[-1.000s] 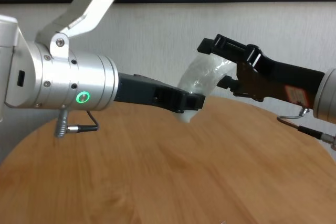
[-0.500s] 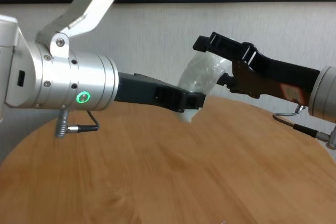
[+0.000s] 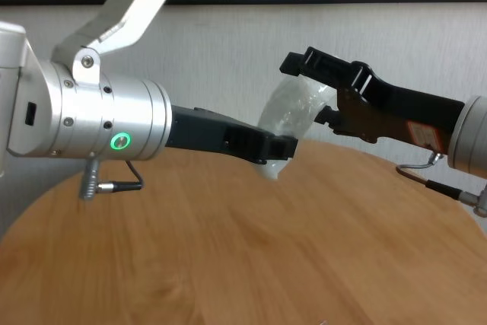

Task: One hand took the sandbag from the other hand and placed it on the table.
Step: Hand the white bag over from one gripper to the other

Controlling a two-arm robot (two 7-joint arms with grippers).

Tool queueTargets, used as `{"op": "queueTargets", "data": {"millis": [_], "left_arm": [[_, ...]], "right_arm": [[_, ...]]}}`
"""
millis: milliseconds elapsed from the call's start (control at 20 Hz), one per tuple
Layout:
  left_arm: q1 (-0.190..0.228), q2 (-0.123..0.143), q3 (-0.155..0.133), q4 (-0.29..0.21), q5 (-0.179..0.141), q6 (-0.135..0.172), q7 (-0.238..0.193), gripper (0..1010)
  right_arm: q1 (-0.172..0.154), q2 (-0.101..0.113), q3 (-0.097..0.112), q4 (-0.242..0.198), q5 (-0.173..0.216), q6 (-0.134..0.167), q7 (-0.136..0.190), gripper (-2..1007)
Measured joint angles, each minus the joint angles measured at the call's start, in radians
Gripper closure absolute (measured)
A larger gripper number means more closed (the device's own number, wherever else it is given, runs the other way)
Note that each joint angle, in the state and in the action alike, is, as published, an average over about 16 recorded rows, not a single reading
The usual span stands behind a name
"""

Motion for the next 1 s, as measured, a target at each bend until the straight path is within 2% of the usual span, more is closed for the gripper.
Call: {"op": "queueTargets", "data": {"millis": [700, 1000], "left_arm": [[0.000, 0.000, 0.000, 0.000, 0.000, 0.000, 0.000, 621], [0.000, 0.000, 0.000, 0.000, 0.000, 0.000, 0.000, 621]], "right_arm": [[-0.001, 0.000, 0.003, -0.001, 0.000, 0.005, -0.001, 385], [-0.001, 0.000, 0.003, -0.002, 0.000, 0.006, -0.001, 460]]}}
